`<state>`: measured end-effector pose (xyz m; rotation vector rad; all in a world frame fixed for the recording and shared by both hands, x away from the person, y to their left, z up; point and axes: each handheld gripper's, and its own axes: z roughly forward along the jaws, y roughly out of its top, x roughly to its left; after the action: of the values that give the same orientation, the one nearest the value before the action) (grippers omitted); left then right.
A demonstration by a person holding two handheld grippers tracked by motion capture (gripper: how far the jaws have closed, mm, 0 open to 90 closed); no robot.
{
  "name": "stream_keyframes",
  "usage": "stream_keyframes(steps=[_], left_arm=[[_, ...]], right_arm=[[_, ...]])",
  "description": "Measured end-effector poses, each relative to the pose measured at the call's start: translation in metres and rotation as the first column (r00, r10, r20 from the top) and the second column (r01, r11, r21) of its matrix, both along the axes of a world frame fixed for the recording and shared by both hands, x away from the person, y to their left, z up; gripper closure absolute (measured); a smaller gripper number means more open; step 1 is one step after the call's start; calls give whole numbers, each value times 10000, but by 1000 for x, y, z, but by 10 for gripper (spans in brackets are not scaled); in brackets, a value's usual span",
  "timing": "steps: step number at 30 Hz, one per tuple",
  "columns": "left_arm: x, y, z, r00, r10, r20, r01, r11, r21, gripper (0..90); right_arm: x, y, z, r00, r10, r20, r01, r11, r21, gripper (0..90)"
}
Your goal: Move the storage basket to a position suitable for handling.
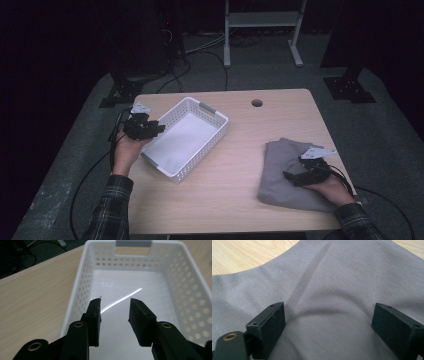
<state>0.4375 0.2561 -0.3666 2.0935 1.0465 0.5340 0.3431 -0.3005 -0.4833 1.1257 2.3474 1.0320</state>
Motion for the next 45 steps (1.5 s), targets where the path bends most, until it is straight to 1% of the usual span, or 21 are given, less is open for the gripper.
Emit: stream_keyframes(steps=[3,6,11,13,15,17,18,21,23,24,25,26,29,30,32,33,34,37,39,42,45], left_arm=[[12,8,-6,9998,186,-53,-187,9998,-21,629],[24,14,-14,9988,397,-290,-392,9991,174,629],[35,19,-21,9961,687,-547,-665,9970,400,633],[38,21,-23,9949,822,-581,-789,9953,568,633],[41,23,-25,9939,874,-674,-843,9953,469,646],[43,25,-29,9917,951,-868,-903,9943,574,654],[43,26,-30,9908,945,-968,-893,9944,564,670],[45,27,-33,9875,1013,-1207,-930,9930,726,725],[45,27,-35,9863,893,-1390,-805,9944,679,767],[45,26,-35,9860,916,-1391,-818,9939,745,787],[44,25,-35,9858,943,-1390,-838,9933,801,788],[44,25,-34,9854,866,-1468,-743,9934,870,792],[41,23,-33,9819,675,-1769,-542,9954,785,827],[40,22,-32,9803,701,-1847,-566,9954,773,836],[35,20,-32,9798,756,-1850,-613,9948,814,844],[33,20,-32,9783,835,-1897,-704,9947,750,844],[30,20,-33,9784,874,-1873,-759,9948,676,845],[21,21,-34,9783,939,-1849,-857,9950,515,845],[12,22,-34,9776,990,-1860,-910,9945,509,846],[-2,24,-33,9746,1209,-1884,-1114,9920,599,846],[-15,26,-34,9724,1426,-1845,-1337,9892,599,846]], right_arm=[[0,0,0,10000,-3,-10,3,10000,-1,106],[0,0,0,10000,-3,-7,3,10000,4,106],[0,0,0,10000,-4,-9,4,10000,9,106],[0,0,0,10000,-2,-8,2,10000,11,106],[0,0,0,10000,-1,-9,1,10000,13,106],[0,0,0,10000,1,-8,-1,10000,14,106],[0,0,0,10000,0,-11,0,10000,15,106],[0,0,0,10000,4,-10,-4,10000,17,106],[0,0,0,10000,3,-11,-3,10000,16,107],[0,0,0,10000,5,-9,-5,10000,15,107],[0,0,0,10000,4,-8,-4,10000,14,106],[0,0,0,10000,6,-6,-6,10000,13,106],[0,0,0,10000,4,-7,-4,10000,14,106],[0,0,0,10000,2,-11,-2,10000,16,106],[0,0,0,10000,3,-9,-3,10000,13,106],[0,0,0,10000,1,-11,-1,10000,14,106],[0,0,0,10000,4,-8,-4,10000,12,107],[0,0,0,10000,2,-10,-2,10000,13,106],[0,0,0,10000,3,-5,-3,10000,8,107],[0,0,0,10000,2,-6,-2,10000,8,106],[0,0,0,10000,5,-3,-5,10000,3,106]])
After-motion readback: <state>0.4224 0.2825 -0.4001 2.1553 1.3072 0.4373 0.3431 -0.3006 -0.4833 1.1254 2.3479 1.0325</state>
